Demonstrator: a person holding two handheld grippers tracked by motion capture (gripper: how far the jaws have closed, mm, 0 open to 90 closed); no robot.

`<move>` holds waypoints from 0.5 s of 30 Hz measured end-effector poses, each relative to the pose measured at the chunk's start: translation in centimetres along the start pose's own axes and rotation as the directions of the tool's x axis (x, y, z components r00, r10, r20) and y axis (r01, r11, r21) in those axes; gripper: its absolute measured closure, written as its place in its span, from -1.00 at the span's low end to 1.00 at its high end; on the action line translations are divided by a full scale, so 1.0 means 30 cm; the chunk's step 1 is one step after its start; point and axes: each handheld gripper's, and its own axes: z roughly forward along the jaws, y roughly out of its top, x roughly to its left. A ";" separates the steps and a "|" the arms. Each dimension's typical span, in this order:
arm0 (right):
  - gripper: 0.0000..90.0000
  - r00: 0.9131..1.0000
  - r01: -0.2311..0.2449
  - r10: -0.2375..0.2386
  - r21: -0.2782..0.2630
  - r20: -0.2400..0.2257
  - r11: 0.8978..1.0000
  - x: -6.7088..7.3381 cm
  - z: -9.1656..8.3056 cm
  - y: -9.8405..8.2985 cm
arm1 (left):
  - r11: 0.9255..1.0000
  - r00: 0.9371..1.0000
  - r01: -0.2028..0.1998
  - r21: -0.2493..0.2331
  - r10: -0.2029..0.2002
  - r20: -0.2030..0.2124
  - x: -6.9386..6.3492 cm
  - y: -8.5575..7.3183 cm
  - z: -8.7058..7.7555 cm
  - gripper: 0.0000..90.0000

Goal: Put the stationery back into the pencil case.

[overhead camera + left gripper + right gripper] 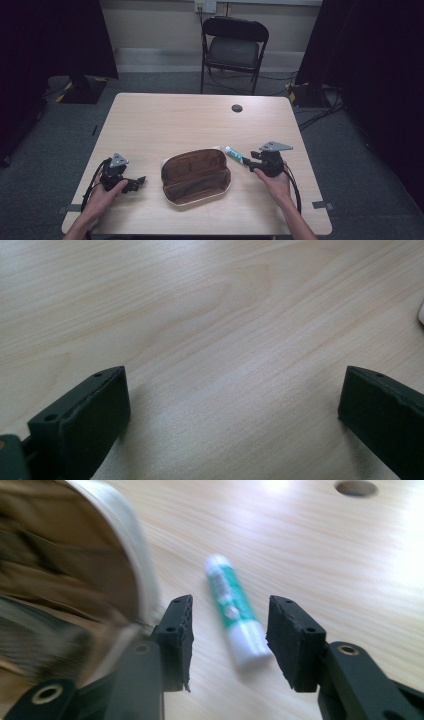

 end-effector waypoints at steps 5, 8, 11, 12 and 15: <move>0.07 1.000 -0.023 0.023 0.015 0.016 1.000 -0.044 0.022 -0.013 | 1.000 1.000 -0.004 0.002 0.004 0.002 0.001 0.001 0.001 -1.00; 0.05 1.000 -0.023 0.023 0.024 0.008 0.999 -0.045 0.042 -0.015 | 1.000 1.000 -0.005 0.002 0.005 0.000 0.001 0.001 0.000 -1.00; 0.05 1.000 -0.010 0.010 0.027 0.004 1.000 -0.039 0.058 -0.013 | 1.000 1.000 -0.004 0.002 0.004 0.002 0.001 0.001 0.001 -1.00; 0.05 1.000 0.003 -0.003 0.032 -0.002 0.999 -0.033 0.072 -0.013 | 1.000 1.000 -0.005 0.002 0.005 0.000 0.001 0.001 0.000 -1.00; 0.02 1.000 0.018 -0.017 0.047 -0.005 0.999 -0.028 0.094 -0.016 | 1.000 1.000 -0.005 0.002 0.005 0.000 0.001 0.001 0.000 -1.00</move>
